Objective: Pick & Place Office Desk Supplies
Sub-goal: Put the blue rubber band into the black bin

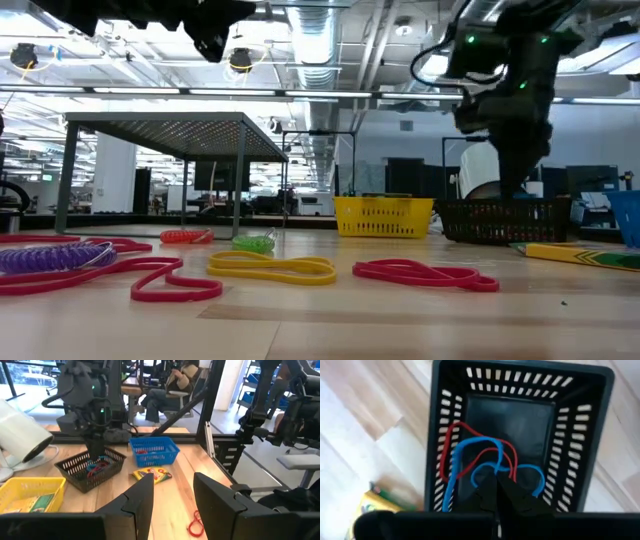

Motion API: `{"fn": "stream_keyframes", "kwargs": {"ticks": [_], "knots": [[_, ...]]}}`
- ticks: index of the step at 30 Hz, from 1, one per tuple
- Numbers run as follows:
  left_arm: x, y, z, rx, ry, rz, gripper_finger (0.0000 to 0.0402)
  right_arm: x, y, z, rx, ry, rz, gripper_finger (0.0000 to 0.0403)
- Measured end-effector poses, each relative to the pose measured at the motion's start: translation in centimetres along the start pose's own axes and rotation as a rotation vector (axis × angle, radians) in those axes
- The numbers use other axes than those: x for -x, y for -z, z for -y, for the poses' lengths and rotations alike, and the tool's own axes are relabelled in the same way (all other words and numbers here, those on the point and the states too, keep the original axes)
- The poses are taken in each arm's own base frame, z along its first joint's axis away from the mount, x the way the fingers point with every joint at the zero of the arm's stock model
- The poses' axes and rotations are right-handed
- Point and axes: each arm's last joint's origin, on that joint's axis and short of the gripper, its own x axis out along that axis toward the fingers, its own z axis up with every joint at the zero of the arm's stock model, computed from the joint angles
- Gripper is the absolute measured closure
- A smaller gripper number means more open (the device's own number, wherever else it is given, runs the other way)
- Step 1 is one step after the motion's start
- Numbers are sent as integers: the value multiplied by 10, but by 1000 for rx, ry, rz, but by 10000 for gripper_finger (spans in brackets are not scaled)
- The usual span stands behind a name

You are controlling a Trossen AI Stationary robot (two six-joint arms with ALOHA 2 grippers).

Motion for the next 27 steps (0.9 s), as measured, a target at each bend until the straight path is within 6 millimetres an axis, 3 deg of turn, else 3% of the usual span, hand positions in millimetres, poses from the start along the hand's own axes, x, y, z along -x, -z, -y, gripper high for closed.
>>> {"fn": "stream_keyframes", "kwargs": {"ticks": [10, 23, 27], "knots": [[-4, 0, 0, -20, 2, 22, 266, -24, -3, -2, 28, 52, -96, 403], [-4, 0, 0, -23, 2, 22, 266, -10, -5, 7, -4, 36, -35, 400], [-4, 0, 0, -22, 2, 20, 266, -10, -3, 11, 0, 51, -79, 361]]}}
